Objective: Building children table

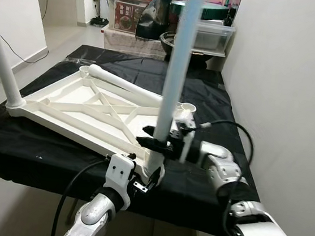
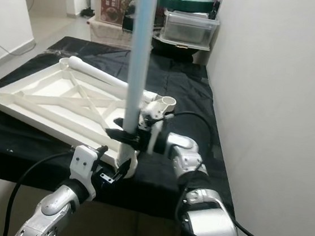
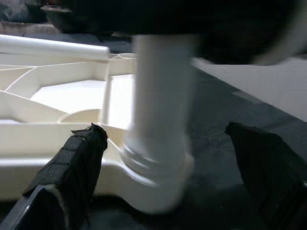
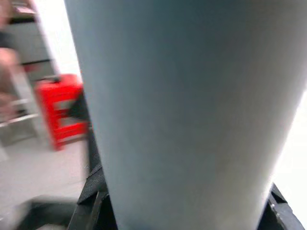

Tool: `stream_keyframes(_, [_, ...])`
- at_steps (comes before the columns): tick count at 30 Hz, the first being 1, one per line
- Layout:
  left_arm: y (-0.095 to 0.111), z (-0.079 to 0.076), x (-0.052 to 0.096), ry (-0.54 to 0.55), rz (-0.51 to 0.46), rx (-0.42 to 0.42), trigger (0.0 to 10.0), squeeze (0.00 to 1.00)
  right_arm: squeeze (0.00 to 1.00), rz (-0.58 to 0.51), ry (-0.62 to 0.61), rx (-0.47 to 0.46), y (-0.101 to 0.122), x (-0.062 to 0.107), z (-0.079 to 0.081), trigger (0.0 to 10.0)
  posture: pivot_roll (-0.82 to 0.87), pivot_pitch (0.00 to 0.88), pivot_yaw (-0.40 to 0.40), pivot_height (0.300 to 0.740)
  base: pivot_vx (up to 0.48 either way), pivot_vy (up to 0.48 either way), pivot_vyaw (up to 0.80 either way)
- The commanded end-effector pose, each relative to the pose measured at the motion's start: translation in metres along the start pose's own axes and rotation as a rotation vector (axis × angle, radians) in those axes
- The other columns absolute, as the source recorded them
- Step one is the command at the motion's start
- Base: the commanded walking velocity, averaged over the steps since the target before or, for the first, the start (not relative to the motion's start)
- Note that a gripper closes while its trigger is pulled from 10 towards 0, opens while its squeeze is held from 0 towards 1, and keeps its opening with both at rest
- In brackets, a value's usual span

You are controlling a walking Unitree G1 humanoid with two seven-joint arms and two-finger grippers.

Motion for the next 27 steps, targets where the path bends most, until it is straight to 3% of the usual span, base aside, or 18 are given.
stream_keyframes(1, [-0.006, 0.001, 0.001, 0.005, 0.025, 0.000, 10.0, 0.00, 0.00, 0.038, -0.197, -0.042, -0.008, 0.005, -0.021, 0.0, 0.14, 0.000, -0.075, 0.740, 0.000, 0.000, 0.00])
stream_keyframes(2, [-0.006, 0.001, 0.001, 0.005, 0.025, 0.000, 10.0, 0.00, 0.00, 0.038, -0.197, -0.042, -0.008, 0.005, -0.021, 0.0, 0.14, 0.000, -0.075, 0.740, 0.000, 0.000, 0.00])
stream_keyframes(4, [-0.006, 0.002, 0.001, 0.004, 0.026, 0.001, 10.0, 0.00, 0.00, 0.063, -0.587, -0.112, -0.015, 0.027, -0.059, 0.0, 0.14, 0.000, -0.071, 0.740, 0.000, 0.000, 0.00])
stream_keyframes(5, [-0.006, 0.002, 0.001, 0.004, 0.026, 0.001, 10.0, 0.00, 0.00, 0.063, -0.587, -0.112, -0.015, 0.027, -0.059, 0.0, 0.14, 0.000, -0.071, 0.740, 0.000, 0.000, 0.00])
stream_keyframes(6, [-0.006, 0.002, 0.001, 0.004, 0.026, 0.001, 10.0, 0.00, 0.00, 0.081, -0.749, -0.121, -0.018, 0.041, -0.073, 0.0, 0.13, 0.000, -0.070, 0.740, 0.000, 0.000, 0.00])
stream_keyframes(8, [-0.006, 0.002, 0.001, 0.004, 0.026, 0.001, 10.0, 0.00, 0.00, 0.081, -0.749, -0.121, -0.018, 0.041, -0.073, 0.0, 0.13, 0.000, -0.070, 0.740, 0.000, 0.000, 0.00])
stream_keyframes(10, [-0.007, 0.002, 0.000, 0.001, 0.028, 0.001, 10.0, 0.00, 0.00, 0.110, -1.257, -0.202, -0.037, 0.104, -0.103, 0.0, 0.13, 0.000, -0.068, 0.740, 0.000, 0.000, 0.00])
stream_keyframes(12, [-0.007, 0.002, 0.000, 0.001, 0.028, 0.001, 10.0, 0.00, 0.00, 0.110, -1.257, -0.202, -0.037, 0.104, -0.103, 0.0, 0.13, 0.000, -0.068, 0.740, 0.000, 0.000, 0.00])
stream_keyframes(13, [-0.007, 0.002, 0.000, 0.001, 0.029, 0.001, 10.0, 0.00, 0.00, 0.117, -1.409, -0.236, -0.044, 0.124, -0.107, 0.0, 0.13, 0.000, -0.068, 0.740, 0.000, 0.000, 0.00])
stream_keyframes(15, [-0.007, 0.002, 0.000, 0.000, 0.029, 0.001, 10.0, 0.00, 0.00, 0.118, -1.490, -0.261, -0.050, 0.131, -0.104, 0.0, 0.13, 0.000, -0.074, 0.740, 0.000, 0.000, 0.00])
stream_keyframes(18, [-0.008, 0.002, 0.000, 0.001, 0.030, 0.000, 10.0, 0.00, 0.00, 0.113, -1.507, -0.249, -0.050, 0.128, -0.101, 0.0, 0.13, 0.000, -0.071, 0.740, 0.000, 0.000, 0.00])
stream_keyframes(19, [-0.008, 0.002, 0.001, 0.000, 0.031, -0.001, 10.0, 0.00, 0.00, 0.106, -1.511, -0.237, -0.049, 0.123, -0.098, 4.8, 0.13, 0.000, -0.071, 0.740, 0.000, 0.000, 0.00])
stream_keyframes(20, [-0.008, 0.002, 0.001, 0.000, 0.031, -0.001, 10.0, 0.00, 0.00, 0.106, -1.511, -0.237, -0.049, 0.123, -0.098, 4.8, 0.13, 0.000, -0.071, 0.740, 0.000, 0.000, 0.00])
stream_keyframes(21, [-0.009, 0.001, 0.002, -0.001, 0.033, -0.002, 10.0, 0.00, 0.00, 0.079, -1.463, -0.221, -0.045, 0.112, -0.095, 10.0, 0.12, 0.000, -0.065, 0.740, 0.000, 0.000, 0.00])
stream_keyframes(22, [-0.010, 0.001, 0.002, -0.002, 0.035, -0.002, 10.0, 0.00, 0.00, 0.062, -1.437, -0.211, -0.041, 0.104, -0.094, 10.0, 0.12, 0.000, -0.065, 0.740, 0.000, 0.000, 0.00])
stream_keyframes(23, [-0.010, 0.001, 0.002, -0.004, 0.036, -0.003, 10.0, 0.00, 1.00, -0.002, -1.349, -0.219, -0.034, 0.090, -0.091, 10.0, 0.12, 0.000, -0.068, 0.740, 0.000, 0.000, 0.00])
stream_keyframes(26, [-0.010, 0.001, 0.002, -0.005, 0.037, -0.002, 10.0, 0.00, 1.00, -0.054, -1.272, -0.202, -0.025, 0.079, -0.088, 10.0, 0.12, 0.000, -0.068, 0.740, 0.000, 0.000, 0.00])
stream_keyframes(27, [-0.010, 0.001, 0.002, -0.006, 0.037, -0.002, 10.0, 0.00, 1.00, -0.104, -1.184, -0.177, -0.016, 0.069, -0.085, 10.0, 0.12, 0.000, -0.066, 0.740, 0.000, 0.000, 0.00])
Point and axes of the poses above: a point about 5 cm out from each wrist's last joint towards the gripper, its own x axis pointing back from the gripper into the wrist, its own y axis along the axis of the wrist's last joint, z = x × y, the point moved 4 cm from there along -x, pointing out of the wrist towards the gripper, and after that the axes turned 3 degrees about x, right-handed, at the moved point
